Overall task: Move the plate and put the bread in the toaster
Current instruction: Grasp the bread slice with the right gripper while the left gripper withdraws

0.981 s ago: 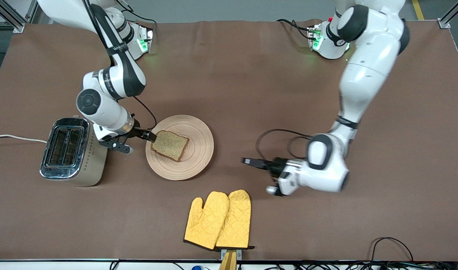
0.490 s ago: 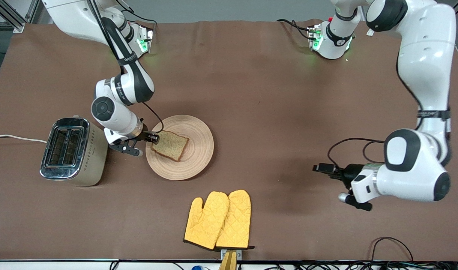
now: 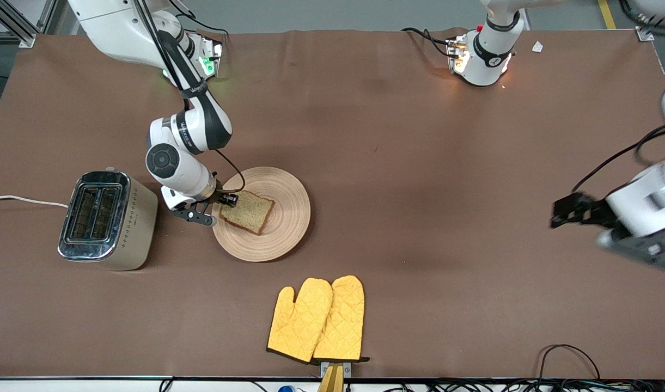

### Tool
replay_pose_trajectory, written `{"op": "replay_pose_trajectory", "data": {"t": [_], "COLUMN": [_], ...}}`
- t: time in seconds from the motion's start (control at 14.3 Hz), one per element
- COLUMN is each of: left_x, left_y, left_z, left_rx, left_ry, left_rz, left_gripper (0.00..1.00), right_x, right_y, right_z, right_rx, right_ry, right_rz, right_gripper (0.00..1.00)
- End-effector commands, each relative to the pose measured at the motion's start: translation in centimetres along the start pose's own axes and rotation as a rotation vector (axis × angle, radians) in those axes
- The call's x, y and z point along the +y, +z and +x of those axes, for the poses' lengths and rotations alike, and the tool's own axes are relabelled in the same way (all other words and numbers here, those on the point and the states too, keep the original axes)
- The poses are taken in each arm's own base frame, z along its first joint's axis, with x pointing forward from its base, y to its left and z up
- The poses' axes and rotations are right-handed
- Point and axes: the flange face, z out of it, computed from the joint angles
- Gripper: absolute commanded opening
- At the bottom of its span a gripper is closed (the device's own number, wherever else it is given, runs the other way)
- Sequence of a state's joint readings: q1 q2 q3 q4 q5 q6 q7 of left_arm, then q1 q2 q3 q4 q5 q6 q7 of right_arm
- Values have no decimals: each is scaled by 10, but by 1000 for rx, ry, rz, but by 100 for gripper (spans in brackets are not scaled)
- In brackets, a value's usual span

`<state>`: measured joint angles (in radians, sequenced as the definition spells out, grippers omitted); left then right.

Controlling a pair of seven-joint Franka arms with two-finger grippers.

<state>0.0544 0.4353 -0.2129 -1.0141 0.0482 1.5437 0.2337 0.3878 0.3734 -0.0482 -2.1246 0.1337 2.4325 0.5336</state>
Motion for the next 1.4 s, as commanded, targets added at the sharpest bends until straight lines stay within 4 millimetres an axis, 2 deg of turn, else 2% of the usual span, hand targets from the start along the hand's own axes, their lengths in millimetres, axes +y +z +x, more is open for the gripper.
{"op": "replay_pose_trajectory", "data": {"t": [0.0,0.14,0.28,0.42,0.63,0.7,0.84,1.12,1.33], "left_x": [9,-1,-5,5,27,31,31,27,29], "left_y": [-27,-31,-38,-31,-18,-16,-15,-22,-23], "left_z": [-29,-42,-48,-60,-95,-101,-104,-102,-100], "left_rx": [-59,-69,-13,-2,39,32,5,13,16], "left_ry": [-57,-149,-161,-199,-227,-227,-225,-208,-204], "left_rz": [36,39,61,64,81,84,81,85,88], "left_gripper": [100,100,100,100,100,100,100,100,100], "right_x": [3,4,4,5,6,5,3,2,-6], "right_y": [3,4,5,8,13,15,20,25,13], "right_z": [0,0,0,1,2,2,1,0,7], "right_rx": [-3,-6,-4,-7,-4,-5,-10,-8,-6], "right_ry": [12,12,12,16,18,15,11,8,-2], "right_rz": [12,10,10,7,8,7,2,1,7], "right_gripper": [45,41,38,37,32,32,27,1,0]}}
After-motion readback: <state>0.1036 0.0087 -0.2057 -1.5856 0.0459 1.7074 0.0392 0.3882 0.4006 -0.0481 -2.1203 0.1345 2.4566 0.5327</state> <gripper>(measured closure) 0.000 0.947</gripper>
